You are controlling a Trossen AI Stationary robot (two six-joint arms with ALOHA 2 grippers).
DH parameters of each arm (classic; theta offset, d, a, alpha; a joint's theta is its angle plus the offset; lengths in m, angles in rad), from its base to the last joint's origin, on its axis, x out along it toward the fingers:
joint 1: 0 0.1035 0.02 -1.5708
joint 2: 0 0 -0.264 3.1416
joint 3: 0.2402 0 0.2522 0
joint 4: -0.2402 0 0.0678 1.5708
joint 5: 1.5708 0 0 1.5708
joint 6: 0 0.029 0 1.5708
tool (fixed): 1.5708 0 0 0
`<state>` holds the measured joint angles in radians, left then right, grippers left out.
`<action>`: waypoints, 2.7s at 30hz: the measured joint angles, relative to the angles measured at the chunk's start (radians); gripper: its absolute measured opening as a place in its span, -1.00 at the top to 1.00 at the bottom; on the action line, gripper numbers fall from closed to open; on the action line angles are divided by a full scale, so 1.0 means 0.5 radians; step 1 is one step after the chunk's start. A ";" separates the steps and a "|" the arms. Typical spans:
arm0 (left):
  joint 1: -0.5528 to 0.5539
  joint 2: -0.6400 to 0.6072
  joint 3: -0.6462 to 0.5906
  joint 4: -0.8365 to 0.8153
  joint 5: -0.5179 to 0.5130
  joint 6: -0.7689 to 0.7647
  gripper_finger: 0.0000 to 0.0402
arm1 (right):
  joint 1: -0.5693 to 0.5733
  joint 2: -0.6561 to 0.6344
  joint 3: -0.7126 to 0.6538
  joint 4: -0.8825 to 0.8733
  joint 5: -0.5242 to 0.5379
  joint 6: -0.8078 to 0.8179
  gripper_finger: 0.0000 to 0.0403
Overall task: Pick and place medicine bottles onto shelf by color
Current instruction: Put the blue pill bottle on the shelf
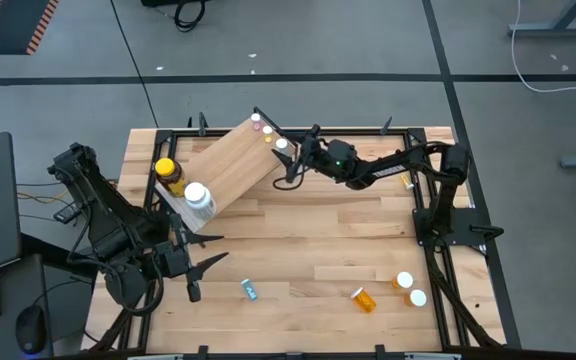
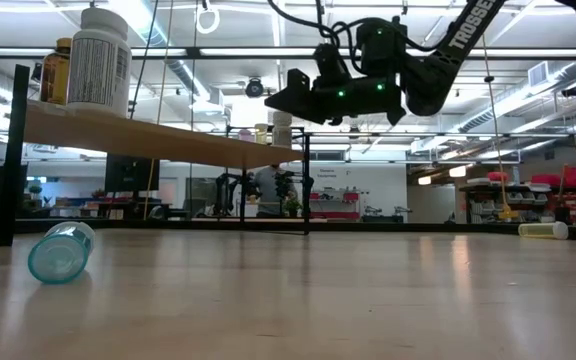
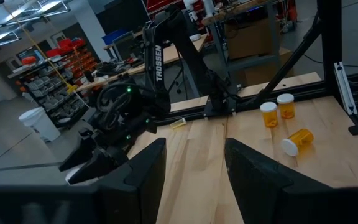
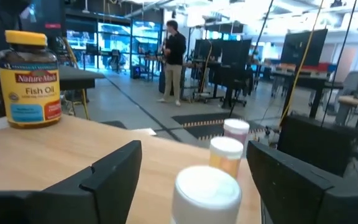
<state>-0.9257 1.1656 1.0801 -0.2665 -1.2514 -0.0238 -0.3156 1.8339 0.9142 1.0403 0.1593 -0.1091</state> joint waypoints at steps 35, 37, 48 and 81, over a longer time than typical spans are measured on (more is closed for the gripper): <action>0.000 0.000 0.000 -0.003 0.001 0.001 0.14 | 0.684 -0.059 0.000 -0.203 0.378 -0.118 -0.52; 0.000 0.000 0.000 -0.003 0.000 0.000 0.14 | 0.728 -0.059 0.000 -0.314 0.375 -0.057 -0.51; 0.000 0.000 0.000 -0.002 0.000 0.000 0.14 | 0.918 -0.059 0.000 -0.663 0.363 0.288 -0.51; -0.017 0.012 -0.015 -0.099 0.244 -0.318 0.14 | 1.502 1.094 1.422 -1.655 0.537 0.820 -0.51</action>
<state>-0.9344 1.1717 1.0725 -0.3159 -1.1295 -0.1827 0.4355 2.3810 1.6253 0.2126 0.4279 0.3008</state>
